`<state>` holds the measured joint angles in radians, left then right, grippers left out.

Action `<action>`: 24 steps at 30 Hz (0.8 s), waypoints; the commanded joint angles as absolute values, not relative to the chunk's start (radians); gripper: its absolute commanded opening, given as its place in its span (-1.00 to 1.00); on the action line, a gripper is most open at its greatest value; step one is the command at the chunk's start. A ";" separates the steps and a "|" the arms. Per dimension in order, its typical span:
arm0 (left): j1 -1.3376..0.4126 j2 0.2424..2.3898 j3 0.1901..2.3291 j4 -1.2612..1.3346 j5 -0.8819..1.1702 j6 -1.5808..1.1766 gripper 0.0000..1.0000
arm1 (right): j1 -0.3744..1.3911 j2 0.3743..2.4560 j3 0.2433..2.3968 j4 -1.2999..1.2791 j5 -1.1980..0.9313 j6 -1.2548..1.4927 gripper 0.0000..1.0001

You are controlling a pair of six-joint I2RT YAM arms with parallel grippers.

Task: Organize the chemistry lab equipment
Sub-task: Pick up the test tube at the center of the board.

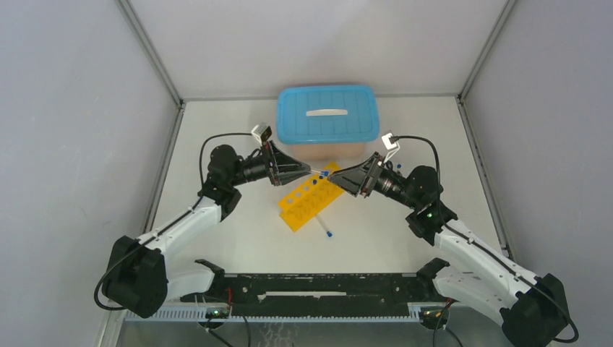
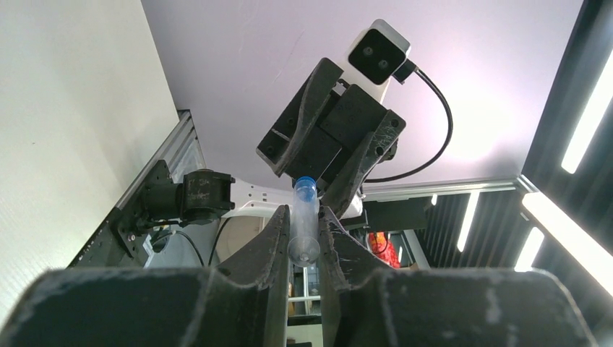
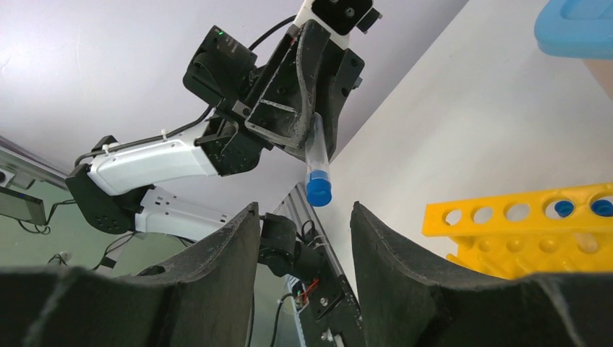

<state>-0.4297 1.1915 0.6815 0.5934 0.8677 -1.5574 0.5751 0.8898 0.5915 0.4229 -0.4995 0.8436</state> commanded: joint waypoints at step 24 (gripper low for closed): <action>-0.442 1.205 0.669 0.655 0.863 -1.565 -0.78 | 0.564 0.983 0.633 0.559 -0.549 0.888 0.12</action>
<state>-0.4335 1.2018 0.6815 0.6121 0.8673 -1.5715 0.5690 0.9798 0.5919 0.5064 -0.5350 0.8810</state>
